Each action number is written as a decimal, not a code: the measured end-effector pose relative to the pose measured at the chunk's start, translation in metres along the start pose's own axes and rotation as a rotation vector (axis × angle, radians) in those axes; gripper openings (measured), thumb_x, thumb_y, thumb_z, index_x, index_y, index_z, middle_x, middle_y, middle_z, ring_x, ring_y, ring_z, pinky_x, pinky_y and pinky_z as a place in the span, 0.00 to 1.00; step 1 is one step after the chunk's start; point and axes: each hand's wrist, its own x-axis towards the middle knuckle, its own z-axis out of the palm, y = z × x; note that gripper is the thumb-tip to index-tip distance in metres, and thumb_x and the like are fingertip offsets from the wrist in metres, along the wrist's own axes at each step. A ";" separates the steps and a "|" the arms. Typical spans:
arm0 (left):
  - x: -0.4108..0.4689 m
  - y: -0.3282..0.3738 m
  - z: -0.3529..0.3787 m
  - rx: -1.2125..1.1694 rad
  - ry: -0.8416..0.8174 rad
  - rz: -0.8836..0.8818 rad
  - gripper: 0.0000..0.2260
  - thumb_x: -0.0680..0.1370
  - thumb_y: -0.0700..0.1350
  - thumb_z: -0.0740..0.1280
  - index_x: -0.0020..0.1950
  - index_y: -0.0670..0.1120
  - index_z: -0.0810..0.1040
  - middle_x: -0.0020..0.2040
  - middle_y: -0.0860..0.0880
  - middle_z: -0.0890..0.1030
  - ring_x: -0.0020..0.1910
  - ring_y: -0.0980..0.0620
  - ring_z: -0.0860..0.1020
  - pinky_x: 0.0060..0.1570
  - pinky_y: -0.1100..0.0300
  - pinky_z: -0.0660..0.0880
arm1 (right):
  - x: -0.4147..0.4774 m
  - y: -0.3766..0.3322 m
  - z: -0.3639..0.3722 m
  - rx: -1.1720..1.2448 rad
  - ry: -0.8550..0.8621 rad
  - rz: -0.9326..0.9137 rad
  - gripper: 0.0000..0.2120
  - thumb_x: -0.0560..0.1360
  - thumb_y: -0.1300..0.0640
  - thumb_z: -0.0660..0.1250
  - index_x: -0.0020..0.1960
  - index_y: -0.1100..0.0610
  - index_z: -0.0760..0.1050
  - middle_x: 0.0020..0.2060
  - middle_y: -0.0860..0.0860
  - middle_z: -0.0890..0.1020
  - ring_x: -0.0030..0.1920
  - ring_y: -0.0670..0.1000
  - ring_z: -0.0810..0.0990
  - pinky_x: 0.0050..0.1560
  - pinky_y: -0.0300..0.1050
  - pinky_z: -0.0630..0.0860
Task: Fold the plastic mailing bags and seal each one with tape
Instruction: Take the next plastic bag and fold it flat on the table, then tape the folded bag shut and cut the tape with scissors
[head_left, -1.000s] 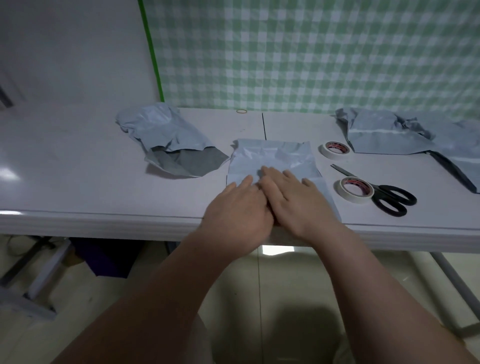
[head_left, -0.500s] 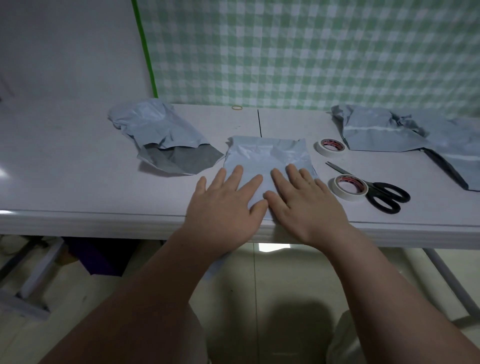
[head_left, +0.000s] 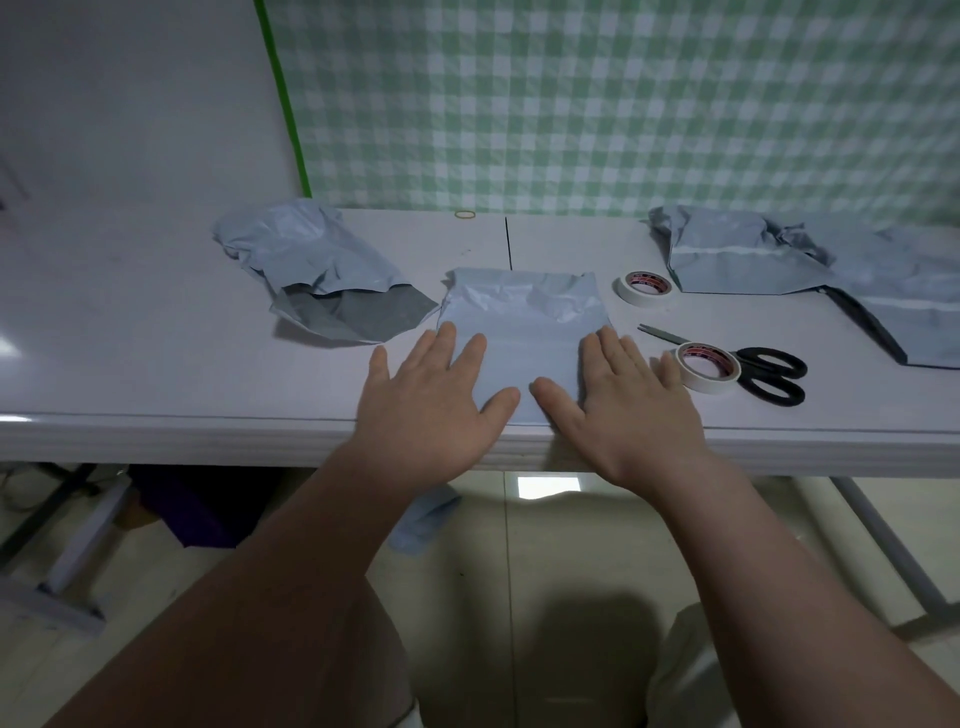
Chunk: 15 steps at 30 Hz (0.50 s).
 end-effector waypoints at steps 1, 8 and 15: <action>-0.001 0.000 -0.001 0.004 0.001 -0.011 0.31 0.78 0.65 0.44 0.78 0.53 0.45 0.79 0.51 0.44 0.77 0.53 0.43 0.73 0.43 0.40 | -0.002 0.001 -0.001 -0.010 -0.002 0.009 0.39 0.76 0.34 0.42 0.77 0.58 0.47 0.77 0.53 0.49 0.77 0.51 0.46 0.74 0.56 0.42; -0.005 -0.004 -0.006 0.006 -0.025 -0.066 0.32 0.79 0.64 0.44 0.78 0.49 0.45 0.79 0.52 0.44 0.77 0.53 0.42 0.74 0.43 0.41 | -0.006 0.009 0.001 -0.054 0.048 0.029 0.39 0.75 0.33 0.40 0.76 0.59 0.51 0.77 0.53 0.53 0.77 0.51 0.47 0.73 0.59 0.39; -0.005 -0.005 -0.013 -0.030 -0.081 -0.068 0.32 0.79 0.64 0.45 0.78 0.49 0.45 0.79 0.52 0.42 0.77 0.52 0.40 0.74 0.43 0.43 | -0.005 0.017 -0.003 -0.004 0.240 0.032 0.28 0.78 0.39 0.46 0.63 0.57 0.71 0.65 0.52 0.72 0.72 0.54 0.61 0.73 0.61 0.46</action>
